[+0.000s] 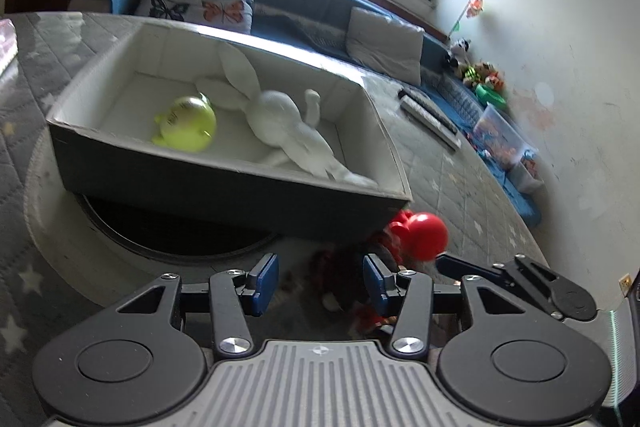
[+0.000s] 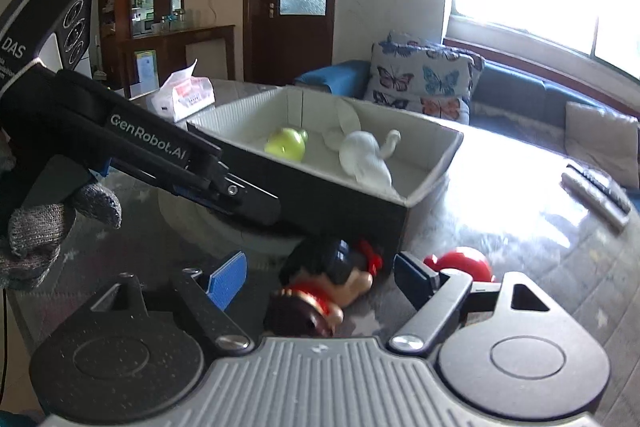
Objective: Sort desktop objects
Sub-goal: 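Reach both grippers to the black-haired doll figure beside the box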
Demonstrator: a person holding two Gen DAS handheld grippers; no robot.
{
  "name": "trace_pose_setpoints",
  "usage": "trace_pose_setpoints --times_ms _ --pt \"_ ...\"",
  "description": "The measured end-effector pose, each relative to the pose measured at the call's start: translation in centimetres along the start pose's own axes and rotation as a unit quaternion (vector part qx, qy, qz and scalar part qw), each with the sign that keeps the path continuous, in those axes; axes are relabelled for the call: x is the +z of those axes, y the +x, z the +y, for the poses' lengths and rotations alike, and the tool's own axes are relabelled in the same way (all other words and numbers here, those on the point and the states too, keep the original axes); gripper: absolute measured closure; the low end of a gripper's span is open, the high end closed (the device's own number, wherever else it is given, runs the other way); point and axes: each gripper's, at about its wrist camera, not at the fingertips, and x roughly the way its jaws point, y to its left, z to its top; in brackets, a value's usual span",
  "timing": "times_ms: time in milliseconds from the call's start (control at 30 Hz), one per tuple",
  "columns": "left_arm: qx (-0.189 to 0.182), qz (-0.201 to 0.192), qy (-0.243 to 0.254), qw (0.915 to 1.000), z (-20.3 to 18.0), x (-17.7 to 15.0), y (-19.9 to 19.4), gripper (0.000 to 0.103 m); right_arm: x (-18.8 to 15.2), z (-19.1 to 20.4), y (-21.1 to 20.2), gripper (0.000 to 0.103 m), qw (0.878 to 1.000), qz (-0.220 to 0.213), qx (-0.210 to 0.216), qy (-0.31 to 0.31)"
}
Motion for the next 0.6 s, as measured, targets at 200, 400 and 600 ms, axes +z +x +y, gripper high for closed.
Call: trace_pose_setpoints --times_ms 200,400,600 --pt "-0.014 0.014 -0.003 0.9998 -0.7 -0.4 0.8 0.053 -0.8 -0.2 0.8 0.02 1.0 0.01 0.0 0.023" --pt "-0.029 0.025 -0.018 0.9991 -1.0 -0.5 1.7 0.053 -1.0 -0.2 1.5 0.02 0.999 0.014 0.003 0.033" --pt "-0.044 0.036 -0.034 0.9978 -1.1 -0.3 2.6 0.053 -1.5 -0.2 2.2 0.02 0.999 0.021 0.004 0.042"
